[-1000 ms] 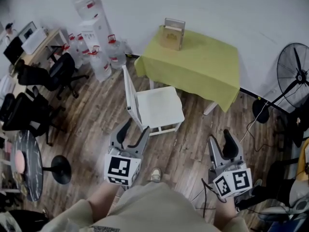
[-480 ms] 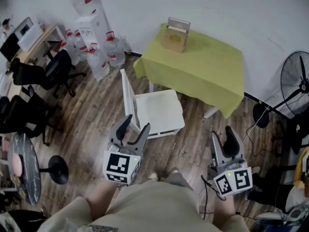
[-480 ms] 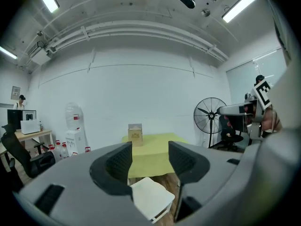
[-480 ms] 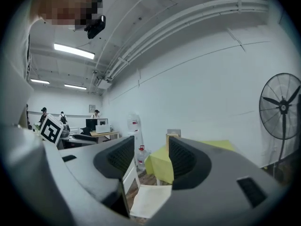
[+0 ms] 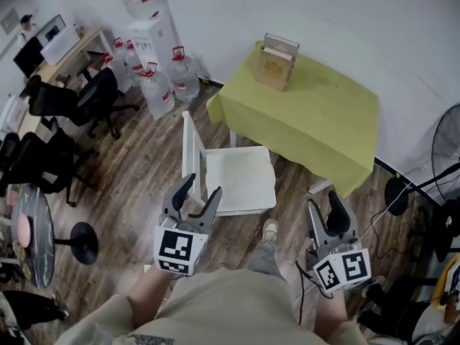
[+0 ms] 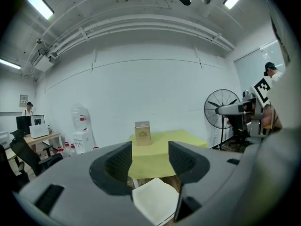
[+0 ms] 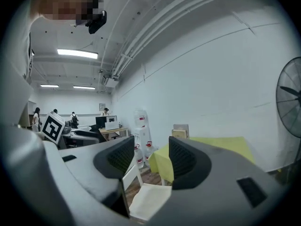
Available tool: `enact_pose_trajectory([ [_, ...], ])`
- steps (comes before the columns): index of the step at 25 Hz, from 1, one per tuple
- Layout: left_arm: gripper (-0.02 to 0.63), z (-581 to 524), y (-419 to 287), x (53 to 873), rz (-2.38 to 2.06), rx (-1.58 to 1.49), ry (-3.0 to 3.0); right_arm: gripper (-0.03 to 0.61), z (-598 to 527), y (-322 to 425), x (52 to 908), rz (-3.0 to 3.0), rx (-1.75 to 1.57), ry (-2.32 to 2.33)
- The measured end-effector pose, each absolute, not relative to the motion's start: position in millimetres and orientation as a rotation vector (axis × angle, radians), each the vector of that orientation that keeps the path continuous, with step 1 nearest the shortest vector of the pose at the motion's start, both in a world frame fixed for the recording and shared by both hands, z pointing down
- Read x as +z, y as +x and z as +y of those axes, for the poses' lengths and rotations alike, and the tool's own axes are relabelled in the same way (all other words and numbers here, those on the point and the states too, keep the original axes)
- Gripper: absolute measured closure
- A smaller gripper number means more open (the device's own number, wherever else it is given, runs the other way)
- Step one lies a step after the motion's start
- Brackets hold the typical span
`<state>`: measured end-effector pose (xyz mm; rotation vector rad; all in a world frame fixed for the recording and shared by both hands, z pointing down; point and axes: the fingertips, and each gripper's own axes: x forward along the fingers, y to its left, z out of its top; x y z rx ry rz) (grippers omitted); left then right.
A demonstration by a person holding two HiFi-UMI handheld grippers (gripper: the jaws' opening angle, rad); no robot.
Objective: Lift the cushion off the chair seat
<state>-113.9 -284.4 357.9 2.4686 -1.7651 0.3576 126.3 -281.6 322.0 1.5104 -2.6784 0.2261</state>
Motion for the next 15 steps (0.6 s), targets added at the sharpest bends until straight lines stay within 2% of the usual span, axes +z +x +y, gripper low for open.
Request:
enact_pose_trajectory([
  [15,0.364,-427,-42,362,-1.945,0.348,2.168,0.334,-476,191,354,-2.761,0.349,1.126],
])
